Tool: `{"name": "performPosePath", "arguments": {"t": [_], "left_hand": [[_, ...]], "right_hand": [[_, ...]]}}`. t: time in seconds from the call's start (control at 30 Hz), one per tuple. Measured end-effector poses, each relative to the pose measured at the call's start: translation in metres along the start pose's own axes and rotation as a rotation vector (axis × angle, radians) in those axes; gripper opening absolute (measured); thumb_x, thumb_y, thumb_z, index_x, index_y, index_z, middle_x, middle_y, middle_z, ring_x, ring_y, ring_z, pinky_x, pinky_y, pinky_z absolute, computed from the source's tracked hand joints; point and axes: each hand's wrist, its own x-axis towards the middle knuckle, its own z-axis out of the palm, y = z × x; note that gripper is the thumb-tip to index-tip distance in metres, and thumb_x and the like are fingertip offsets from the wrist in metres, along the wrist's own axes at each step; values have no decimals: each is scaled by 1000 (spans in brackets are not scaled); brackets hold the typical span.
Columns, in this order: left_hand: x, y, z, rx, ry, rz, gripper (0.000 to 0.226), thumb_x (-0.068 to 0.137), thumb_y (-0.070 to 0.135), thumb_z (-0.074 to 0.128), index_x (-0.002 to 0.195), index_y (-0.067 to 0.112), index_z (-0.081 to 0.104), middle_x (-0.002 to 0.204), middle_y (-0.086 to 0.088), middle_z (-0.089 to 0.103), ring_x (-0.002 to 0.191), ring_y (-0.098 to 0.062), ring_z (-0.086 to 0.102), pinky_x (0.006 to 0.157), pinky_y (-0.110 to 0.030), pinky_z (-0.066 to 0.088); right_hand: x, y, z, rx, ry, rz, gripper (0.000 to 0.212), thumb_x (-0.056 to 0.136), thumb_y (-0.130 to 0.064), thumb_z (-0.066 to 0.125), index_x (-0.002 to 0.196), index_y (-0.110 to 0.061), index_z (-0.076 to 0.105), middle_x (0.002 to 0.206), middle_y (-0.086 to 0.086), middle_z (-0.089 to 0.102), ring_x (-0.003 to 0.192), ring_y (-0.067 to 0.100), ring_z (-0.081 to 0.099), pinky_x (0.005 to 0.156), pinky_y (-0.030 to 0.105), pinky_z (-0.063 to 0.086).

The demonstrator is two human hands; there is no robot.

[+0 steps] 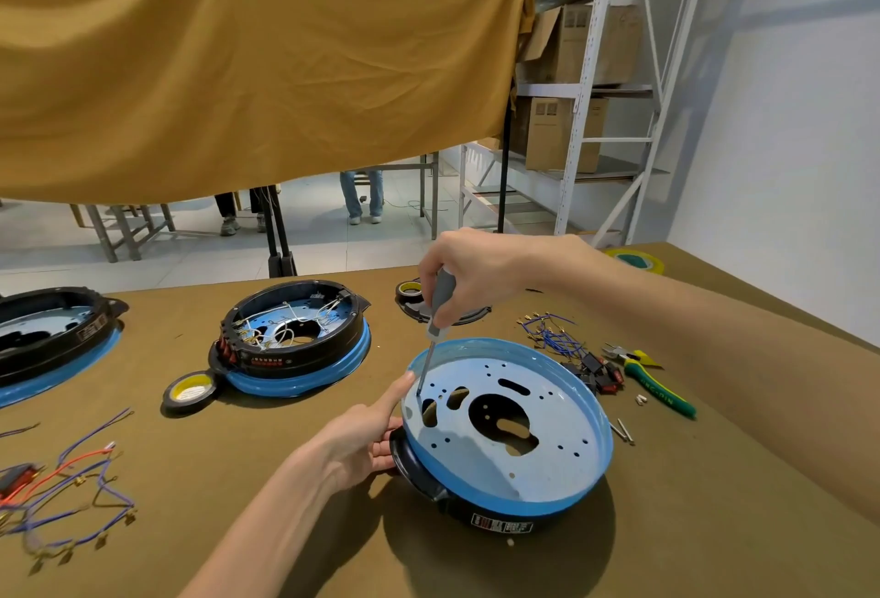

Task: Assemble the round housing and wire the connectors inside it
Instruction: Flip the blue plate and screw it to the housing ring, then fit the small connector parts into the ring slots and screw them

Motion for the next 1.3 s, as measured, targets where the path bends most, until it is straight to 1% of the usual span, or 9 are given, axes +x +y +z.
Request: {"name": "performPosePath", "arguments": {"t": [0.07,0.17,0.27,0.37,0.47,0.6,0.87,1.03,1.3], "left_hand": [[0,-2,-3,-24,32,42,78,71,71,72,110,4,67,94,-9,80,92,-24,75,71,-34,61],[3,-5,-9,-17,132,110,80,70,73,69,114,6,64,108,-12,76,102,-27,71,87,-41,60],[8,-4,-11,90,254,147,61,90,65,61,102,5,68,97,-10,77,87,-20,72,65,-30,60],[14,-6,-15,318,394,248,61,98,57,55,74,3,67,69,-5,68,63,-17,62,57,-29,49],[20,-11,-19,469,488,355,58,101,51,55,76,3,74,67,-13,64,64,-18,58,60,-33,43],[21,-17,-7,214,431,429,24,102,39,58,96,21,73,95,0,73,95,-16,65,74,-33,51],[22,-34,-3,21,469,495,30,101,43,59,85,25,78,79,3,77,85,-19,72,72,-42,58],[23,-46,-8,50,447,593,38,102,44,55,87,16,76,76,-3,74,84,-28,72,64,-38,54],[7,-47,3,224,508,746,34,104,41,53,127,18,59,123,0,55,119,-17,55,102,-44,49]], "right_hand": [[-13,12,-4,53,63,33,24,79,-41,85,93,-23,77,91,-5,73,80,11,69,64,24,55],[-44,47,1,466,291,181,27,81,-32,86,95,-10,76,86,8,77,71,17,76,63,26,61],[-75,82,37,755,501,411,29,85,-25,83,95,-2,69,80,13,78,72,23,78,68,37,65],[-97,101,91,671,582,617,39,89,-42,76,94,-6,59,74,5,75,65,17,71,61,33,57],[-114,108,140,596,618,753,41,96,-51,64,101,-12,52,88,2,68,77,17,62,66,37,49],[-126,107,188,526,572,798,24,103,-38,57,106,-16,47,103,6,66,81,12,58,66,35,42],[-123,104,215,332,433,746,25,101,-26,61,120,-18,47,121,4,56,108,19,52,85,31,46],[-142,117,203,172,625,843,23,105,-24,47,119,-15,63,116,6,61,105,22,56,91,38,48],[-179,130,211,152,448,901,18,100,-32,61,114,-23,66,113,-1,55,95,16,61,79,29,51]]}}
